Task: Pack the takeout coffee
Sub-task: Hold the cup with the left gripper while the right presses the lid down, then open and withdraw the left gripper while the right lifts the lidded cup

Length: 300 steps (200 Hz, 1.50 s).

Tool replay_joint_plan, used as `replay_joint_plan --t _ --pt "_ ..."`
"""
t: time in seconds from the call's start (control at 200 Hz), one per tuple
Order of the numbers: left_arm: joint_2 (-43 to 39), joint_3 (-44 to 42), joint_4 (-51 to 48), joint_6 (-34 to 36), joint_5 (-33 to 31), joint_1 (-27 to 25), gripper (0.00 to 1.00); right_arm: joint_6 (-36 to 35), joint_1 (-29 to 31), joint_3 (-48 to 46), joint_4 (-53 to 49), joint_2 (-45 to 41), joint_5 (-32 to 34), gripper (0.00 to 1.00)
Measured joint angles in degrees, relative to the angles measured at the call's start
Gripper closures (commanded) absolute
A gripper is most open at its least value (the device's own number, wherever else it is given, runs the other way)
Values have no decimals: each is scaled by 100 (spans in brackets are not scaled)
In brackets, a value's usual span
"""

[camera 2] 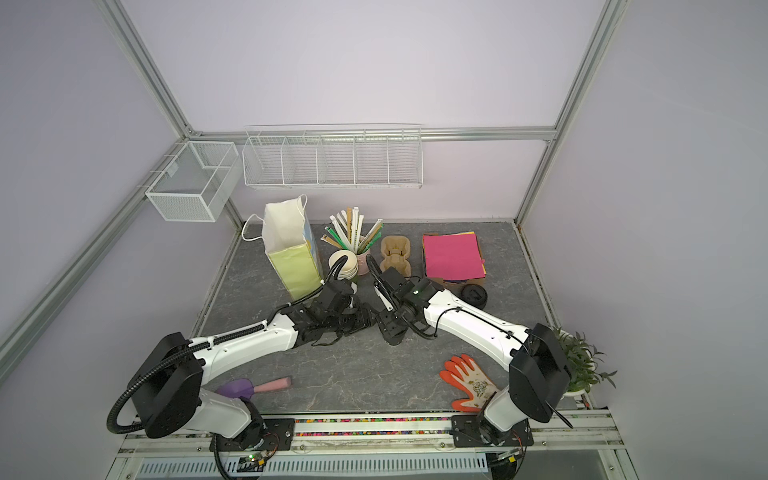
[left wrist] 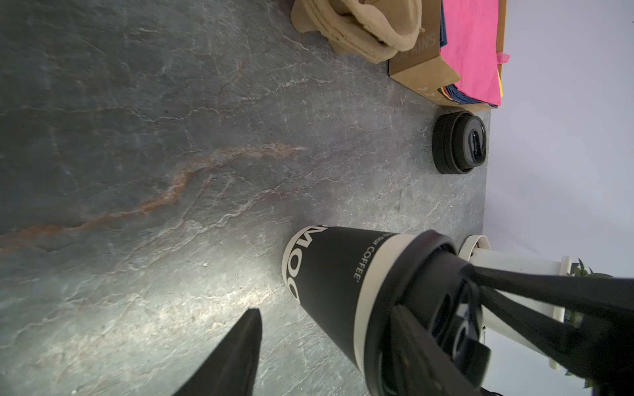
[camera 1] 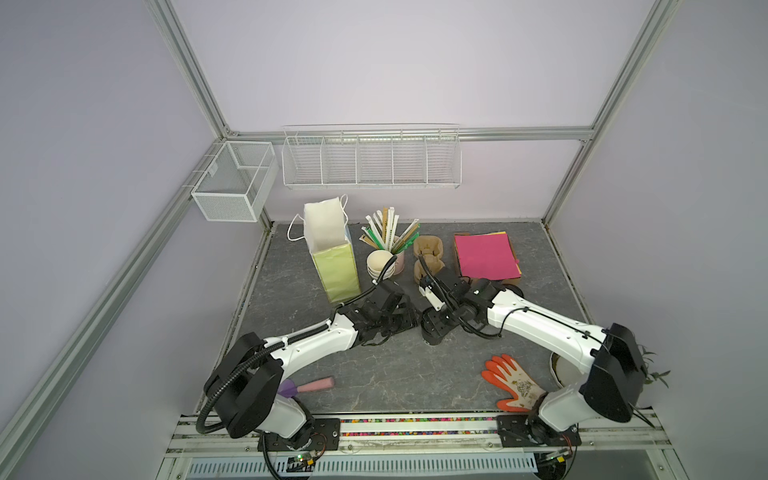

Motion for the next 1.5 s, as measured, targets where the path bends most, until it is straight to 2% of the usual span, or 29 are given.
replay_joint_plan --t 0.435,0.56,0.75,0.88,1.105,1.334,1.499 --pt "-15 -179 273 55 -2 0 42 87 -37 -170 192 -85 -74 27" --pt "-13 72 -166 199 -133 -17 39 101 -37 -264 310 -153 -90 27" --pt "-101 645 -1552 437 -612 13 35 133 -37 -544 640 -337 -111 27" --pt "-378 824 -2155 529 -863 76 33 175 -35 -586 697 -354 -103 28" --pt "-903 859 -2490 566 -986 81 33 297 0 -597 717 -352 -22 29" --pt "-1473 225 -2570 570 -1084 81 32 479 70 -608 741 -345 114 30" --pt "-1926 111 -2798 730 -1434 120 31 535 90 -560 693 -339 149 30"
